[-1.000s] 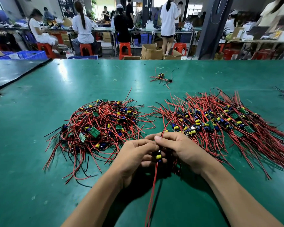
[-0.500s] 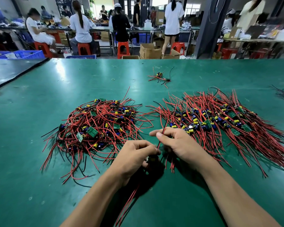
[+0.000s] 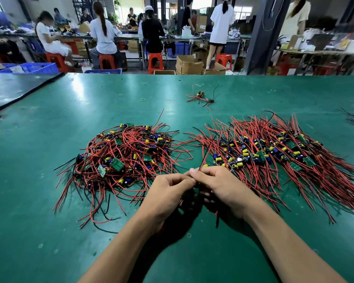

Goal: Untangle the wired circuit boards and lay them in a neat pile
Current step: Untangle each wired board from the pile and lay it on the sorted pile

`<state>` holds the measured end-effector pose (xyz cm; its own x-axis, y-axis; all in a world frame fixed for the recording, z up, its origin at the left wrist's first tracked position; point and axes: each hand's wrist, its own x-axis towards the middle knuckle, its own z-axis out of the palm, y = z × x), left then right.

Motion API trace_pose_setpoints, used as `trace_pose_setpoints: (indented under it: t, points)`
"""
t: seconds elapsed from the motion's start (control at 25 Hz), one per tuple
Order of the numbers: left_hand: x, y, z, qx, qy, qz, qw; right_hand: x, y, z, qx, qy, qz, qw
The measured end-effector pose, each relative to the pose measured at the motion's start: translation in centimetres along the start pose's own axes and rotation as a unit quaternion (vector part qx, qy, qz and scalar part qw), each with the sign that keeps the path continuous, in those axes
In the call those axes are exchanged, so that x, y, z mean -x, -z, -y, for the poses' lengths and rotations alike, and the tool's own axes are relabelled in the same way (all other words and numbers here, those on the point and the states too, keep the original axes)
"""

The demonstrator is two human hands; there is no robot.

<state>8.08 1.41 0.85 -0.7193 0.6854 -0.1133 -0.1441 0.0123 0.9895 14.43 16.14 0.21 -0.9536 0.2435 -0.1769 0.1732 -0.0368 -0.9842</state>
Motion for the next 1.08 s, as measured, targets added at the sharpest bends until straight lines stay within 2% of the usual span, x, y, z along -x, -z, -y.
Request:
trace_pose_setpoints:
  t: [0.16, 0.32, 0.52, 0.64, 0.72, 0.84, 0.96, 1.08]
  points:
    - [-0.1, 0.0, 0.1, -0.042, -0.008, 0.0, 0.999, -0.3, 0.2, -0.1, 0.01, 0.015, -0.052, 0.999]
    - [0.2, 0.0, -0.1, -0.022, 0.005, 0.033, 0.999, -0.5, 0.7, 0.1, 0.023, 0.068, -0.131, 0.989]
    - [0.5, 0.1, -0.3, -0.027, 0.007, 0.086, 0.996, -0.8, 1.6, 0.6, -0.057, 0.081, -0.218, 0.971]
    - [0.5, 0.2, -0.4, -0.012, 0.009, 0.098, 0.995, -0.6, 1.8, 1.3, -0.188, 0.047, -0.21, 0.959]
    - [0.5, 0.2, -0.4, -0.009, 0.01, 0.104, 0.994, -0.4, 2.0, 1.8, -0.29, 0.011, -0.184, 0.939]
    - [0.5, 0.2, -0.4, -0.017, 0.012, 0.113, 0.993, -0.2, 2.4, 2.6, -0.384, -0.026, -0.146, 0.911]
    - [0.5, 0.3, -0.4, -0.021, 0.02, 0.116, 0.993, 0.1, 2.5, 2.8, -0.419, -0.039, -0.109, 0.9]
    - [0.5, 0.3, -0.4, -0.024, 0.03, 0.1, 0.994, 0.2, 2.7, 2.7, -0.385, -0.026, -0.115, 0.915]
